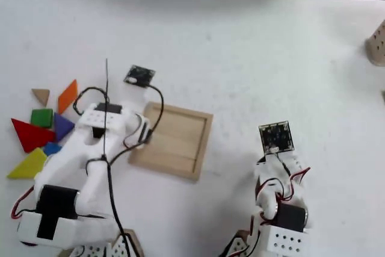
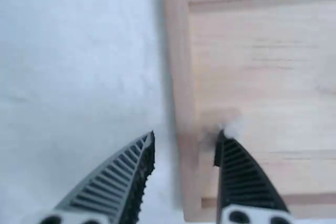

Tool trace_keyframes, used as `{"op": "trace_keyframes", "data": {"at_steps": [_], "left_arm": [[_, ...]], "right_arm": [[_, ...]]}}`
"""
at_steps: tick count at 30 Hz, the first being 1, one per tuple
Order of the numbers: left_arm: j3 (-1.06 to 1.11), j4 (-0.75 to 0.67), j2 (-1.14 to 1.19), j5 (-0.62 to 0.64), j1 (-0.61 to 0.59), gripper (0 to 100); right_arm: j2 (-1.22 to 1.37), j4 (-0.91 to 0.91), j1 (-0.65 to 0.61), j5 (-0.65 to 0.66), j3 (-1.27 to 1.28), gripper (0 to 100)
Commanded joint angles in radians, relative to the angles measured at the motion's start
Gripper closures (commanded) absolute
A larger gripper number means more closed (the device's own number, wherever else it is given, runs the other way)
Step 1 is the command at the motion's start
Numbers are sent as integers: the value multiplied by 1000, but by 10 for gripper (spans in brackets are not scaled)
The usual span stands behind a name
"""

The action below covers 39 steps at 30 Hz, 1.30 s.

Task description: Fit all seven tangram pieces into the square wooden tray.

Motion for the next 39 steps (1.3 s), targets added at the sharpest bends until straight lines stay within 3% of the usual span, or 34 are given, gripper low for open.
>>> {"op": "trace_keyframes", "data": {"at_steps": [1,10,13,17,24,29,39], "left_arm": [[-11,-83,5,9,-68,935],[-34,-120,10,12,-120,932],[-92,-114,82,107,-177,930],[-258,31,232,253,-228,930],[-439,201,381,255,-232,928],[-381,130,320,141,-232,928],[-44,-77,-157,137,-289,928]], "right_arm": [[-7,1,10,14,5,979],[-7,1,10,14,5,979],[-7,1,10,14,5,979],[-7,1,10,14,5,979],[-7,1,8,14,5,978],[-7,1,8,14,5,978],[-7,1,8,14,5,978]]}}
